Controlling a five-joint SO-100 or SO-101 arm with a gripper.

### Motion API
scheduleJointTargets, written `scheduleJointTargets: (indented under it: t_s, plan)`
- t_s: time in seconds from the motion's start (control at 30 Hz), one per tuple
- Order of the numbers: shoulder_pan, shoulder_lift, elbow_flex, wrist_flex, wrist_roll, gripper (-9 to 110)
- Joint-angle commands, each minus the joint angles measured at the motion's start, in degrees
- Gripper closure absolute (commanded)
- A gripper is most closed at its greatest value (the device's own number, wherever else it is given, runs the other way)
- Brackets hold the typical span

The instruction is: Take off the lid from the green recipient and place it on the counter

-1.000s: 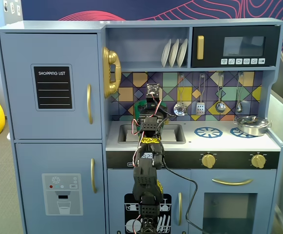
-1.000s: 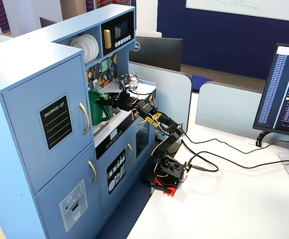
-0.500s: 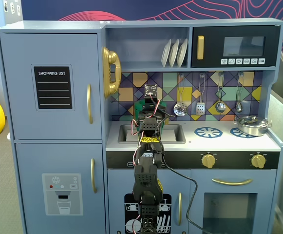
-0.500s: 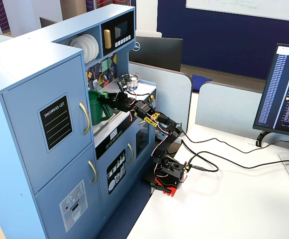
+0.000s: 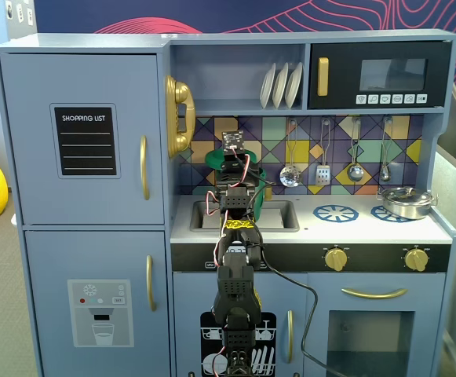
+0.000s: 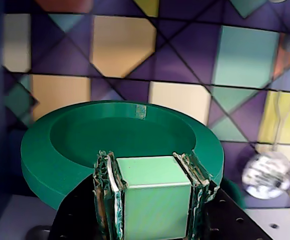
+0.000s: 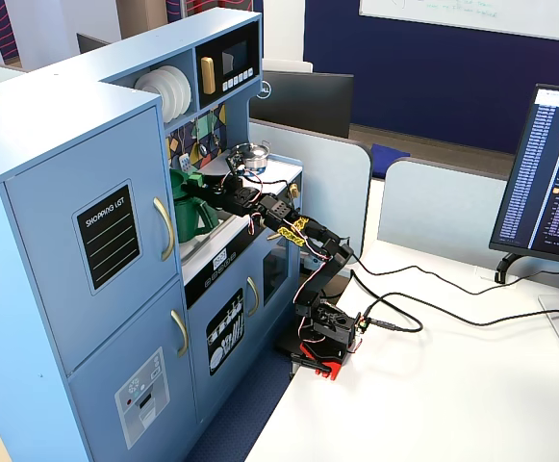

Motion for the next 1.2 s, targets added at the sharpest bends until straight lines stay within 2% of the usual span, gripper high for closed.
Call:
scheduleJointTargets:
  t_s: [0.0,0.3,0.47,0.63,0.8,0.97,1.17]
  plan:
    - [4.39,4.75,-3.96,-1.05,-0.44,101]
    - [20.65,5.8,-8.17,3.87,1.32,101]
    - [29.27,8.0,-0.79,0.7,3.25,101]
    - [31.73,11.07,11.51,-4.75,4.22,101]
    - [31.64,10.46,25.05,-20.13,4.04,101]
    - [31.99,4.66,29.0,-28.56,3.43,101]
    - [32.7,-1.05,29.44,-32.17,2.72,101]
